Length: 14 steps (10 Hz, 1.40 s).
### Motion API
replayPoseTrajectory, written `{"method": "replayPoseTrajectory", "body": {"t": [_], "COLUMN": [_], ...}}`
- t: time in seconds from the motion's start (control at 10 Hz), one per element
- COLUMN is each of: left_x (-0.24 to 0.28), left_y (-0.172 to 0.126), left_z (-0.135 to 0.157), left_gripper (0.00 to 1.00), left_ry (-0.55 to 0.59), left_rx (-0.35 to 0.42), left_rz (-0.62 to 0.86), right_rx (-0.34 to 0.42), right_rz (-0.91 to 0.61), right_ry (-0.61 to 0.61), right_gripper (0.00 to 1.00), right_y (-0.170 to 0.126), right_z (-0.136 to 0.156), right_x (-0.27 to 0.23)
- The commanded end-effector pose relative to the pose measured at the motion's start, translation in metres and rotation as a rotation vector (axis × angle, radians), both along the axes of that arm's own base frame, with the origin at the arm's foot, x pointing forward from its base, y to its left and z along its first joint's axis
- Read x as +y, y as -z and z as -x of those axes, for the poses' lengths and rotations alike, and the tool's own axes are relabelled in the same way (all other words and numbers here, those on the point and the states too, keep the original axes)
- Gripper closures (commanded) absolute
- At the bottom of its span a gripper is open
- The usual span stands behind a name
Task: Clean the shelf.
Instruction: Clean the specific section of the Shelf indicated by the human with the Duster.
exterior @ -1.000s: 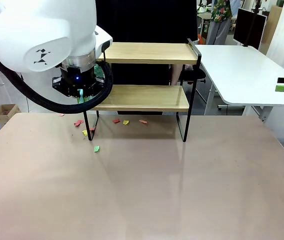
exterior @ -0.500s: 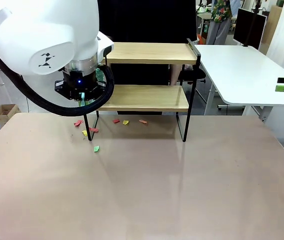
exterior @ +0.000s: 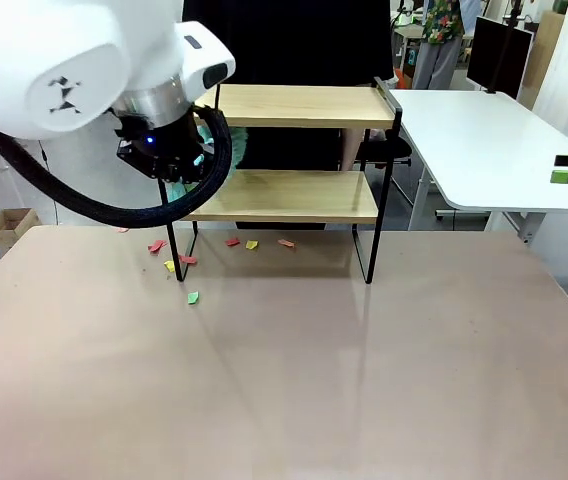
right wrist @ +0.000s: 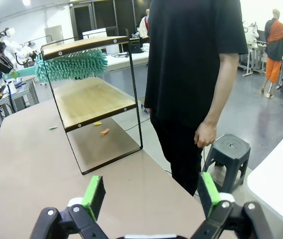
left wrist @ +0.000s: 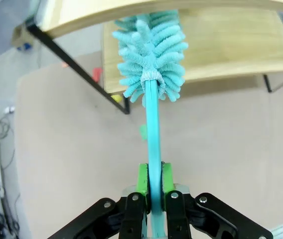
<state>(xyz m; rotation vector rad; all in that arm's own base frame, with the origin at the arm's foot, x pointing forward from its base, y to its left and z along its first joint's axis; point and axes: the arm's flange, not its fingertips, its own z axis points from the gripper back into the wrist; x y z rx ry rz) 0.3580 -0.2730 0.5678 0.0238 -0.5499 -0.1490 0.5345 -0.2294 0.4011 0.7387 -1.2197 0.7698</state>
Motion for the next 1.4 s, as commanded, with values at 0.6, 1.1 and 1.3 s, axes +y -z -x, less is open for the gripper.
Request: {"method": "replayPoseTrajectory", "body": {"t": [0.6,1.1,1.3], "left_x": [0.106,0.176,0.194], "left_y": [-0.026,-0.047,-0.047], "left_z": [0.039,0.068,0.077], "left_gripper": [0.87,0.87,0.87], "left_ry": [0.614,0.738,0.785], "left_rx": [0.170,0.324,0.400], "left_rz": [0.120,0.123,0.005], "right_rx": [-0.006,-0.006,-0.006], "right_rz": [0.002,0.002,0.002], "right_ry": [-0.002,-0.002,-0.002], "right_gripper": [0.00,0.00,0.00], "right_y": [-0.003,-0.003,-0.003], "right_z": [-0.001,-0.001,-0.001], "right_x": [0.003,0.003,0.003]}}
